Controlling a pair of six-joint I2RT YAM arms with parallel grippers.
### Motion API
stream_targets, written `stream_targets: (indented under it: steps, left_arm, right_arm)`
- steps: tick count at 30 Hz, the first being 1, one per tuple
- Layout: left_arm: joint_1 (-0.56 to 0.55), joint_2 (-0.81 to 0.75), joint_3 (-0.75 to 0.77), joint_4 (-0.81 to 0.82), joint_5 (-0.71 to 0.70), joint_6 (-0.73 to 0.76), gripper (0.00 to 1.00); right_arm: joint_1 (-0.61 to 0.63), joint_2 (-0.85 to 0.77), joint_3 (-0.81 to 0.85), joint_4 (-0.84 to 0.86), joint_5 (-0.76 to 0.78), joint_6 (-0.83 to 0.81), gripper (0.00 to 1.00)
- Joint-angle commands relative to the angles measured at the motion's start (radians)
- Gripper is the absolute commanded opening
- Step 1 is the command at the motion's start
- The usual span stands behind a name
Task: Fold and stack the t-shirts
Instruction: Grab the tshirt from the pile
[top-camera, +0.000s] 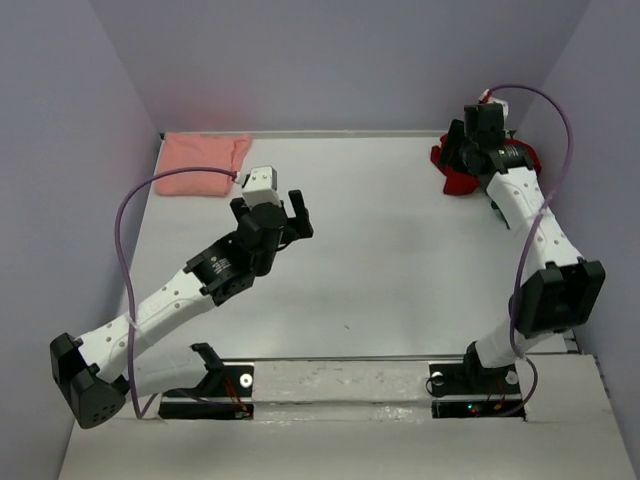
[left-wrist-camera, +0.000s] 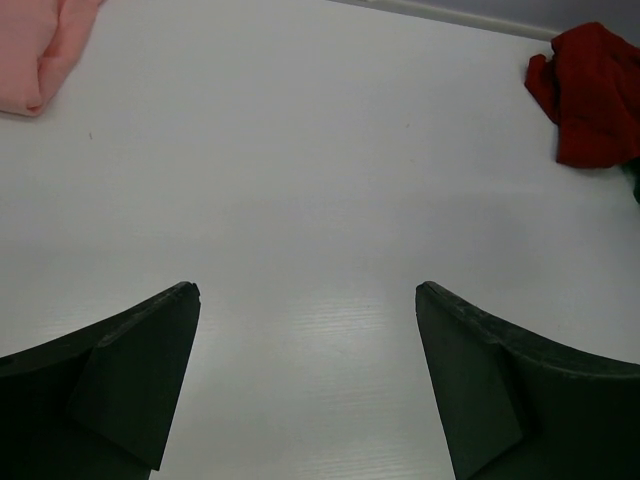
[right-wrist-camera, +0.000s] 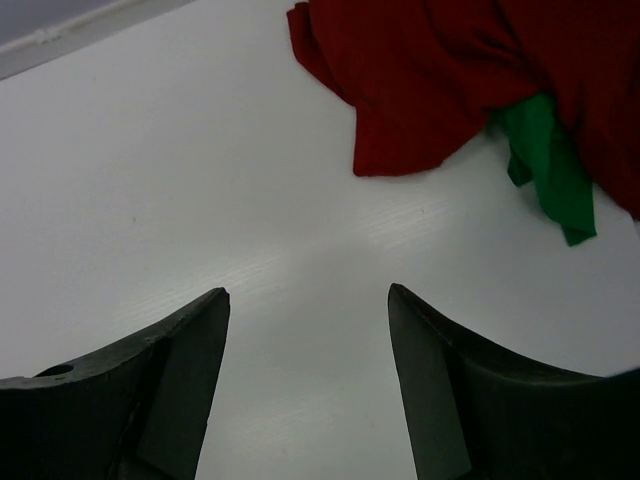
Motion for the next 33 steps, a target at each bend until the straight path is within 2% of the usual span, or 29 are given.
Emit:
stream_targets:
  steps: [1,3,5,8,11,14,18,25,29,33]
  left_arm:
    - [0.059,0.080,0.062,0.027,0.069,0.026,0.99]
    - [0.079,0.144,0.092,0.041,0.100,0.036,0.99]
    - [0.096,0.166,0.105,0.044,0.121,0.035,0.99]
    - [0.118,0.181,0.118,0.058,0.149,0.041,0.99]
    - [0.136,0.178,0.115,0.073,0.172,0.049,0.99]
    - [0.154,0.175,0.115,0.073,0.184,0.050,0.99]
    - [0.164,0.169,0.109,0.093,0.215,0.052,0.99]
    - [0.165,0.158,0.132,0.081,0.259,0.052,0.99]
    - [0.165,0.143,0.133,0.081,0.278,0.050,0.99]
    - [0.165,0.140,0.138,0.067,0.282,0.061,0.99]
  right_arm:
    - [-0.058,0.173,0.224,-0.005,-0.157,-0.085,0.70]
    - [-0.087,0.311,0.319,-0.032,-0.170,-0.100,0.69]
    - [-0.117,0.367,0.373,-0.055,-0.184,-0.090,0.63]
    - [-0.162,0.406,0.407,-0.066,-0.197,-0.087,0.60]
    - [-0.199,0.385,0.323,-0.046,-0.174,-0.056,0.60]
    - [-0.252,0.332,0.216,0.030,-0.232,-0.018,0.60]
    - [-0.262,0.294,0.079,0.110,-0.257,-0.008,0.60]
    - [-0.283,0.382,0.020,0.188,-0.373,-0.010,0.60]
    - [-0.292,0.474,0.074,0.195,-0.412,-0.011,0.59]
    - [-0.302,0.497,0.100,0.195,-0.389,-0.002,0.60]
